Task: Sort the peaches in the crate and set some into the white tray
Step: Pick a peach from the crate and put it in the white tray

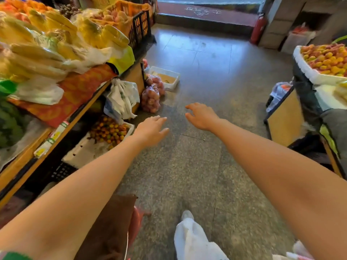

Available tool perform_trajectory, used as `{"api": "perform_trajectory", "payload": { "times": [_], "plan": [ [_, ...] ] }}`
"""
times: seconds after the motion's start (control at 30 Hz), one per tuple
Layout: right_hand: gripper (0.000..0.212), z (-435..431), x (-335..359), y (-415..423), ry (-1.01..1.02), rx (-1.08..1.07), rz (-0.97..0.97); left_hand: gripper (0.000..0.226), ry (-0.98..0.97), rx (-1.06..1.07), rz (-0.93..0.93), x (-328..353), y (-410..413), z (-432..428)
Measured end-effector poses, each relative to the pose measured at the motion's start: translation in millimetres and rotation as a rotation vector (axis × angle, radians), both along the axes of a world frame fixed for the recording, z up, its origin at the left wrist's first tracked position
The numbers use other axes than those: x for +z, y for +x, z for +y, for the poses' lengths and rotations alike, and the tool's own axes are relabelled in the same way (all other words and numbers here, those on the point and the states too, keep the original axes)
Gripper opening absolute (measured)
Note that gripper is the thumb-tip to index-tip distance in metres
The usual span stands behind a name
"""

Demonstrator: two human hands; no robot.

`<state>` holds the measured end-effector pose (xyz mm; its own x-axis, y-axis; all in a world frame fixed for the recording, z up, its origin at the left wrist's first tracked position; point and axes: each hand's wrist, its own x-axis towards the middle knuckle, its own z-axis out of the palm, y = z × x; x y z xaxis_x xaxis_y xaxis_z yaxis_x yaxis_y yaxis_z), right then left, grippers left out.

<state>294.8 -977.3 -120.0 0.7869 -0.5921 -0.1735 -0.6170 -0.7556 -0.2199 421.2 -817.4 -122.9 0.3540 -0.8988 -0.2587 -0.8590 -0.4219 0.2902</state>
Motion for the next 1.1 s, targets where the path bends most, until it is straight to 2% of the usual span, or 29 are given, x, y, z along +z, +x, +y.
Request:
{"api": "perform_trajectory", "payload": {
  "times": [0.47,0.8,1.1],
  "plan": [
    [0.045,-255,-8,202,0.022,0.072,0.019,0.056,-0.019,0.055,-0.004,-14,197,-255],
    [0.046,-418,-20,368,0.034,0.046,-0.006,0.043,-0.066,0.034,-0.010,-10,362,-424],
    [0.047,-575,-20,481,0.038,0.075,-0.006,0.050,-0.068,0.070,-0.010,-17,475,-579]
  ]
}}
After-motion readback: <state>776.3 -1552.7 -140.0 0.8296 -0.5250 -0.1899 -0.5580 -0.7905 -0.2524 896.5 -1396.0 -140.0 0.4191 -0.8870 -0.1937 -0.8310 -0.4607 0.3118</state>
